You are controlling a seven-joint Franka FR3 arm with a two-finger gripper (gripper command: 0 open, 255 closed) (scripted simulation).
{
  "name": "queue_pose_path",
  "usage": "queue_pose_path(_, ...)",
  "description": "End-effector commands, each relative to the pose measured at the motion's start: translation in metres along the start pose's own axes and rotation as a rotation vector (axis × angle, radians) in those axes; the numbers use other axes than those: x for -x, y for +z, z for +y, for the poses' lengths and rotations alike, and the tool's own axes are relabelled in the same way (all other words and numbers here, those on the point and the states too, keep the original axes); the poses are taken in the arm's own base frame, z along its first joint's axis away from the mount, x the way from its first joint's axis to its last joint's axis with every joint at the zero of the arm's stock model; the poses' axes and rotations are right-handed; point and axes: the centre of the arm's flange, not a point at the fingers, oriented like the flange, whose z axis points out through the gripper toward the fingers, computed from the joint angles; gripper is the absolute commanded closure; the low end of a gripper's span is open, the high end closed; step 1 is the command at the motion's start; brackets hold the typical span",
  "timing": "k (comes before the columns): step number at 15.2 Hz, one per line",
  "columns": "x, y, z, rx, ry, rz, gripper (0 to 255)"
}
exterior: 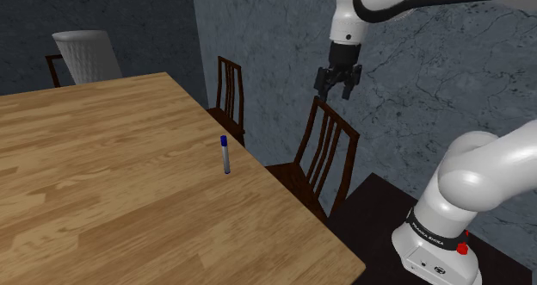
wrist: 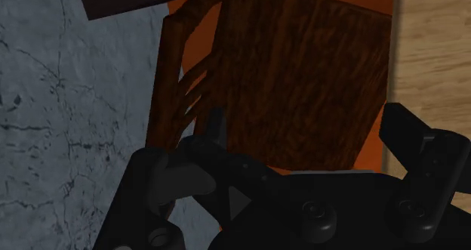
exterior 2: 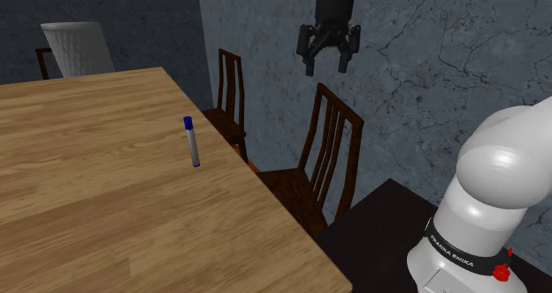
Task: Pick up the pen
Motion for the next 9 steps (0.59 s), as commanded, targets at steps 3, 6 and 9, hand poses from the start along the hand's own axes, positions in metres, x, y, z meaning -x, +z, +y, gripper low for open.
queue_pose_path(3,-0.019,0.012,-0.048,0.002,0.028,-0.017,0)
queue_pose_path(6,-0.032,0.023,-0.084,0.004,0.048,-0.030,0)
queue_pose_path(9,-0.046,0.034,-0.121,0.007,0.068,-0.043,0)
